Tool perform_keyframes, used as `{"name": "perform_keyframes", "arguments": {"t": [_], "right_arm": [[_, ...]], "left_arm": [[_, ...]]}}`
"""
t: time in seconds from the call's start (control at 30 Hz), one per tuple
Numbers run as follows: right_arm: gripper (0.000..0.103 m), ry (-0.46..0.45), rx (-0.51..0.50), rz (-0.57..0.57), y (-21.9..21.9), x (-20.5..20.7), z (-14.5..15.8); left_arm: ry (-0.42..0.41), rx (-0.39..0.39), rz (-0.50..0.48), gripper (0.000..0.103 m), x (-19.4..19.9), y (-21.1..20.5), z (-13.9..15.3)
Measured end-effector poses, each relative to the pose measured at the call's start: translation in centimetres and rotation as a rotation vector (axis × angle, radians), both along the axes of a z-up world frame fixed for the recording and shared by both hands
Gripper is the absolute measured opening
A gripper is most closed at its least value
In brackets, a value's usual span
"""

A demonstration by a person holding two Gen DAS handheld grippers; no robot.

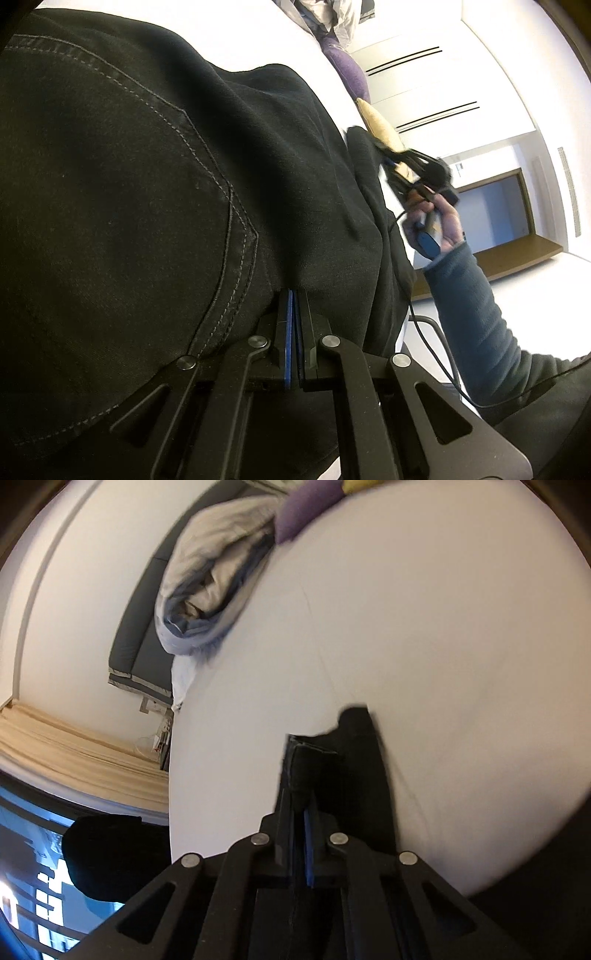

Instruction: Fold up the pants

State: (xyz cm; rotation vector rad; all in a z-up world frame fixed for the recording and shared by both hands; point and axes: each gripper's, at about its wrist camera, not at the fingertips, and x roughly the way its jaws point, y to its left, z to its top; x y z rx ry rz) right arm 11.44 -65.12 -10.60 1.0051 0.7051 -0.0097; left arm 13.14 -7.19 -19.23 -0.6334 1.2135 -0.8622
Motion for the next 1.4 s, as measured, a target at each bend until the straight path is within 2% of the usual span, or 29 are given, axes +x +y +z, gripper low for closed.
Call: {"name": "perform_keyframes", "arguments": {"t": [0.13, 0.27, 0.4, 0.5, 0.57, 0.77, 0.93, 0.97, 1.03, 1.1, 1.27, 1.3, 1.37, 1.4], "right_arm": [[0.005, -0.065, -0.023, -0.08, -2.1, -4.8, 2.8], [0.004, -0.073, -0.031, -0.208, -4.9, -12.3, 3.3], [0.004, -0.008, -0.018, -0.344, -6.4, -19.9, 0.6], [0.004, 0.043, 0.025, -0.415, -6.8, -23.5, -2.5], [0.004, 0.034, 0.056, -0.443, -6.6, -25.2, -3.9], [0.003, -0.018, 0.043, -0.454, -6.8, -26.5, -3.0], [0.003, -0.083, -0.056, -0.436, -6.0, -26.9, 0.2], [0.003, -0.07, -0.045, -0.436, -6.3, -26.9, -0.3], [0.003, 0.002, 0.048, -0.466, -7.2, -27.9, -3.4], [0.002, 0.0, 0.141, -0.5, -7.3, -29.0, -5.8], [0.002, -0.041, 0.123, -0.507, -7.4, -29.0, -4.2], [0.002, -0.054, 0.094, -0.495, -7.3, -28.8, -3.4], [0.002, -0.049, 0.042, -0.478, -7.3, -28.4, -2.8], [0.002, -0.01, 0.051, -0.475, -7.5, -28.1, -3.5]], "left_arm": [[0.003, 0.006, 0.007, 0.004, 0.0, -0.4, 0.3], [0.015, 0.014, 0.016, 0.004, -0.1, -0.5, 0.7], [0.04, 0.007, 0.043, 0.004, -0.1, -0.2, 0.8], [0.054, 0.01, 0.071, 0.004, 0.1, 0.1, 1.0], [0.063, 0.012, 0.083, 0.004, 0.1, 0.4, 1.0], [0.098, 0.004, 0.125, 0.004, -0.1, 1.2, 1.3], [0.087, 0.017, 0.133, 0.004, -0.1, 1.2, 2.1], [0.087, 0.016, 0.135, 0.004, -0.1, 1.3, 2.2], [0.085, 0.018, 0.135, 0.004, -0.1, 1.5, 2.2], [0.078, 0.025, 0.132, 0.004, -0.2, 1.7, 2.4], [0.08, 0.041, 0.128, 0.004, -0.2, 1.4, 3.0], [0.078, 0.044, 0.129, 0.004, -0.1, 0.9, 3.2], [0.045, 0.074, 0.108, 0.005, -0.3, 0.4, 4.1], [0.028, 0.092, 0.093, 0.005, -0.4, 0.2, 4.3]]}}
